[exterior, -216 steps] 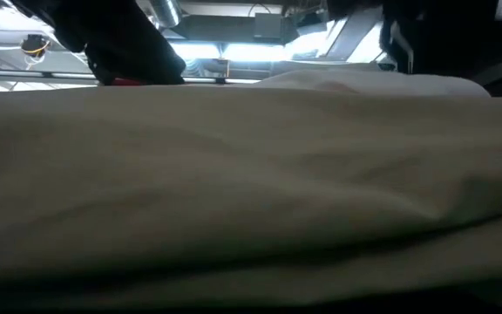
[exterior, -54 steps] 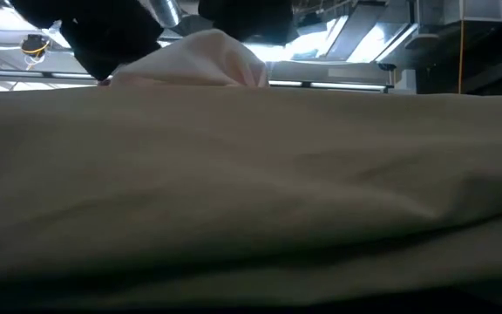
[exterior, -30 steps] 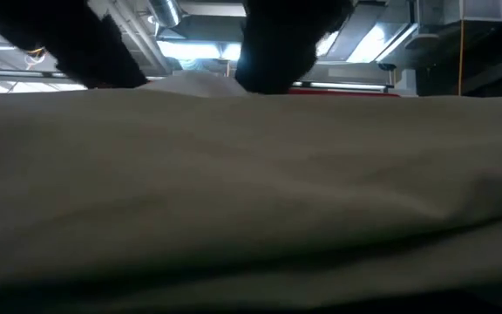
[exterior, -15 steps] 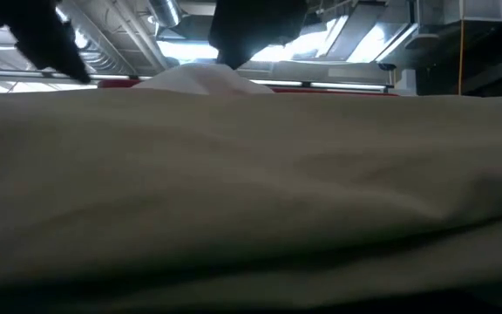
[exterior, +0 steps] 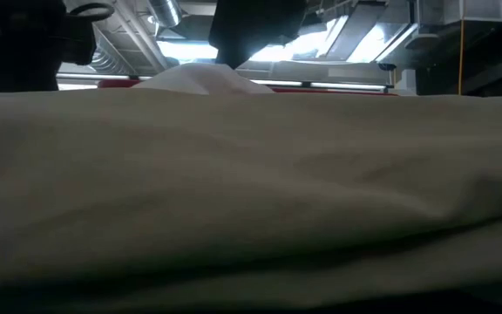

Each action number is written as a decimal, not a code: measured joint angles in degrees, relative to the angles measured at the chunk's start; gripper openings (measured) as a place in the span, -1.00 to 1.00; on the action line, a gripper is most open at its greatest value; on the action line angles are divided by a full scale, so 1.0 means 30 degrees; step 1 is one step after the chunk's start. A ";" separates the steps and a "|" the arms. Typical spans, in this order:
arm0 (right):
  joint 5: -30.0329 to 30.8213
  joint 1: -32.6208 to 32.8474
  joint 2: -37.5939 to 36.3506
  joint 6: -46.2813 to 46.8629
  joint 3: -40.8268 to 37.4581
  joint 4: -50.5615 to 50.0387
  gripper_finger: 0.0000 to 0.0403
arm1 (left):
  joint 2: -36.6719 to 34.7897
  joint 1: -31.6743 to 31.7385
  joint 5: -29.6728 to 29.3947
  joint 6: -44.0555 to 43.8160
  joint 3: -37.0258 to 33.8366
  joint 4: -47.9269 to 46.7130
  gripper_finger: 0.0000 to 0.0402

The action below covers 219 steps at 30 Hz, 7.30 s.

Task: Fold laundry
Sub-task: Fold the pink panty

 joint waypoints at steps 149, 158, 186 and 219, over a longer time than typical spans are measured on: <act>0.2492 -0.0022 -0.1982 -0.0554 -0.0015 -0.3876 -0.29 | 1.0763 0.2410 0.4464 1.3980 0.2203 2.6396 -0.46; 0.1863 -0.0022 -0.1974 -0.0554 -0.0078 -0.3682 -0.29 | 0.8502 0.2372 0.4794 1.6939 0.2210 2.3419 -0.62; 0.1990 -0.0036 -0.1967 -0.0614 -0.6059 0.2863 -0.29 | 0.9616 -0.0431 0.0934 1.6146 0.2203 1.6747 -0.70; -0.0615 -0.0022 0.0561 -0.1062 -0.3679 0.6565 -0.29 | 0.8109 -0.0992 0.1392 1.6004 0.2778 1.3815 -0.72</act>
